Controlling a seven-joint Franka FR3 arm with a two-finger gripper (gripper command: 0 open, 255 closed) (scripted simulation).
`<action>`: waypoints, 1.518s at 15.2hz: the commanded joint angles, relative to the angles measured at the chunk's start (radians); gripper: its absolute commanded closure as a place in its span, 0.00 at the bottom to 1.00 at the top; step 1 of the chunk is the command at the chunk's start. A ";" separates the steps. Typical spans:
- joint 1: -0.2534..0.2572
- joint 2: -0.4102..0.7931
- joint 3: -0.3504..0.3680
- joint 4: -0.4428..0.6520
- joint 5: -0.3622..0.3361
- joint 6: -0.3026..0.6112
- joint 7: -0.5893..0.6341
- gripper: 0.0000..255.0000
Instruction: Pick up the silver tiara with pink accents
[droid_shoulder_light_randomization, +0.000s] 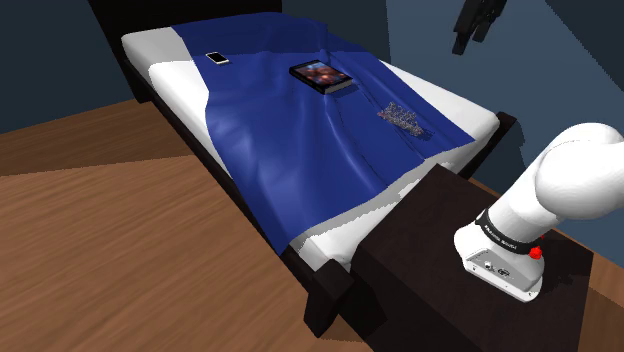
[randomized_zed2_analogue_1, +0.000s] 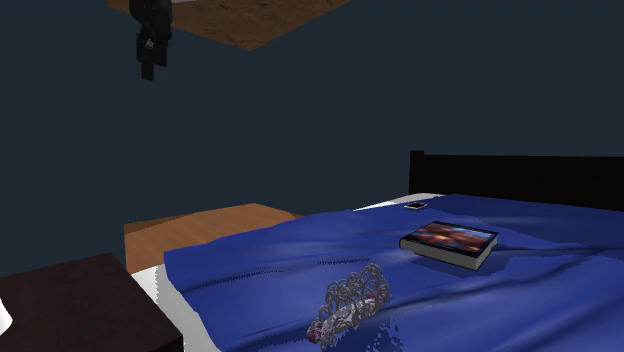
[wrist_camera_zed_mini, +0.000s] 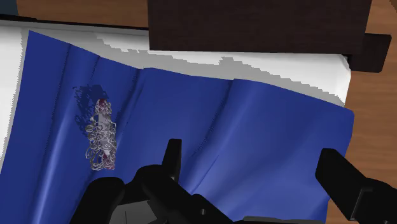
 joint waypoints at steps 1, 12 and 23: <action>0.000 0.000 0.000 0.000 0.000 0.000 0.000 0.00; -0.055 0.131 -0.198 -0.158 -0.095 0.361 -0.148 0.00; -0.065 0.449 -0.409 -0.142 -0.072 0.727 -0.335 0.00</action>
